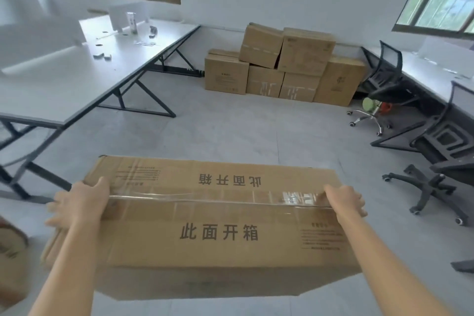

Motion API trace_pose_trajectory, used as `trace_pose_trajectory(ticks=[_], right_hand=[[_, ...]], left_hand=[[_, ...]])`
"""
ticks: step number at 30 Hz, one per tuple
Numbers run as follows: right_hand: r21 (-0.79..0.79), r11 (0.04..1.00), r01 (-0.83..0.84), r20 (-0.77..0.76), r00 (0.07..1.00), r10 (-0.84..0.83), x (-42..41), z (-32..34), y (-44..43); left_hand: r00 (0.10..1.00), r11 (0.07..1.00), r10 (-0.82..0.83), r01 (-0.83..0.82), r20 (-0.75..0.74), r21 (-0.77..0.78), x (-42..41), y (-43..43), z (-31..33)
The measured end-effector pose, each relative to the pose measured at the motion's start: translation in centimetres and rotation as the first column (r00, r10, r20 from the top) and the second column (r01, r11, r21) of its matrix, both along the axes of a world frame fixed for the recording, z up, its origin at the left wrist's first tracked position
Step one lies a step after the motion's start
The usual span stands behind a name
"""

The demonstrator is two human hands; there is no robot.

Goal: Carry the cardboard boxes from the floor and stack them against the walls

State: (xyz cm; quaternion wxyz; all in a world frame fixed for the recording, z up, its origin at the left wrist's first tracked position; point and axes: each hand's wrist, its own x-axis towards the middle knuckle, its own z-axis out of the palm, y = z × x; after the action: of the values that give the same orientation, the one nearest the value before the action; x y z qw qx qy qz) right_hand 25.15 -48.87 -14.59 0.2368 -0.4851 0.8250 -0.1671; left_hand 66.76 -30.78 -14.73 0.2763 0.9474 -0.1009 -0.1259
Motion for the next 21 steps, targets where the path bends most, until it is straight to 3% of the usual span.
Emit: trace_pose_trajectory(ticks=[10,16,21], right_hand=[[0.014,0.999,0.039,0.001,0.999,-0.039,7.6,-0.1,-14.5],[0.022,1.0,-0.002,0.014,1.0,0.002,10.4,-0.5,-28.5],[0.039,0.998,-0.048,0.027,0.999,0.047,13.0,-0.2,-40.1]], left_hand=[[0.999,0.997,-0.05,0.05,0.0,0.063,7.9,-17.0,1.7],[0.996,0.992,-0.064,0.072,-0.069,0.107,10.8,-28.9,0.6],[0.999,0.994,-0.022,0.025,-0.036,0.106,12.6,-39.0,1.8]])
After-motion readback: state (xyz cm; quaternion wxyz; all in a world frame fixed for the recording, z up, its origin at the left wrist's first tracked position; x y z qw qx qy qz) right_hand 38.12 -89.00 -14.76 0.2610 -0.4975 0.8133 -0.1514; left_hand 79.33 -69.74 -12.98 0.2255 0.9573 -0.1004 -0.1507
